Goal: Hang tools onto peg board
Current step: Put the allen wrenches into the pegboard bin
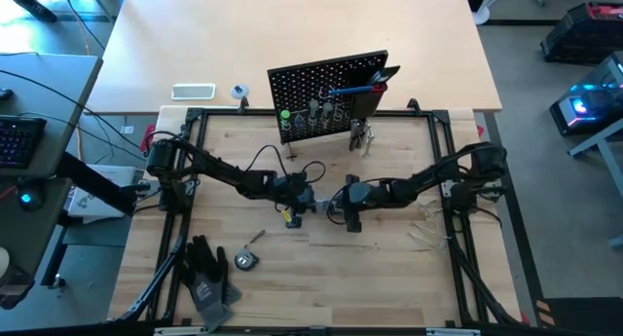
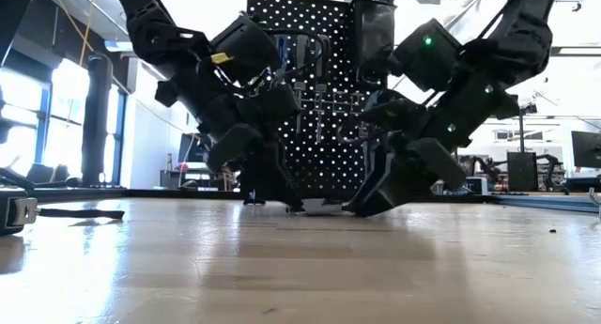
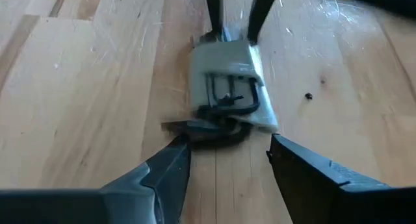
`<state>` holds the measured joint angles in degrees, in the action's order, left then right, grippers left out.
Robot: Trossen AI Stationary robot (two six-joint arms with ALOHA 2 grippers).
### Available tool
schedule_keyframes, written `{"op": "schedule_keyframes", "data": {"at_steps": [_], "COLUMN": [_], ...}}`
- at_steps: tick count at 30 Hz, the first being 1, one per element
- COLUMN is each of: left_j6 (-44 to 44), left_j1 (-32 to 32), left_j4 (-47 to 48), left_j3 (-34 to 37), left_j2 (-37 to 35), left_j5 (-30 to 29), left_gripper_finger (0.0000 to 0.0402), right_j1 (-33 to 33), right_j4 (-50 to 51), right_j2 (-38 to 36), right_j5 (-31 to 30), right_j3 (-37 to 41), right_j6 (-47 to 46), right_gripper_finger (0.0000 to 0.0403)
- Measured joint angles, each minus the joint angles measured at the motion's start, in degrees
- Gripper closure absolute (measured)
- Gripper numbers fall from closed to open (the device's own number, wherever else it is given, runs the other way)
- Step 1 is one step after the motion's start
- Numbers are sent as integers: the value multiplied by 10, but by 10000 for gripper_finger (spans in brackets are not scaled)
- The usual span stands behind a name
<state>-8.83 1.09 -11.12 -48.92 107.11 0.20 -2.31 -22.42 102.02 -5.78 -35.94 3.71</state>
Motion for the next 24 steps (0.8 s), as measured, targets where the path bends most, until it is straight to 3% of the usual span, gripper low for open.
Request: {"op": "schedule_keyframes", "data": {"at_steps": [7, 24], "left_j6": [10, -11], "left_j1": [0, -1], "left_j4": [-1, -26], "left_j3": [-1, -4], "left_j2": [41, 43], "left_j5": [9, 14], "left_gripper_finger": [374, 363], "right_j1": [19, 24], "right_j4": [-32, -159], "right_j2": [29, 46], "right_j5": [31, 71], "right_j3": [2, 40], "right_j6": [19, 41], "right_gripper_finger": [196, 196]}}
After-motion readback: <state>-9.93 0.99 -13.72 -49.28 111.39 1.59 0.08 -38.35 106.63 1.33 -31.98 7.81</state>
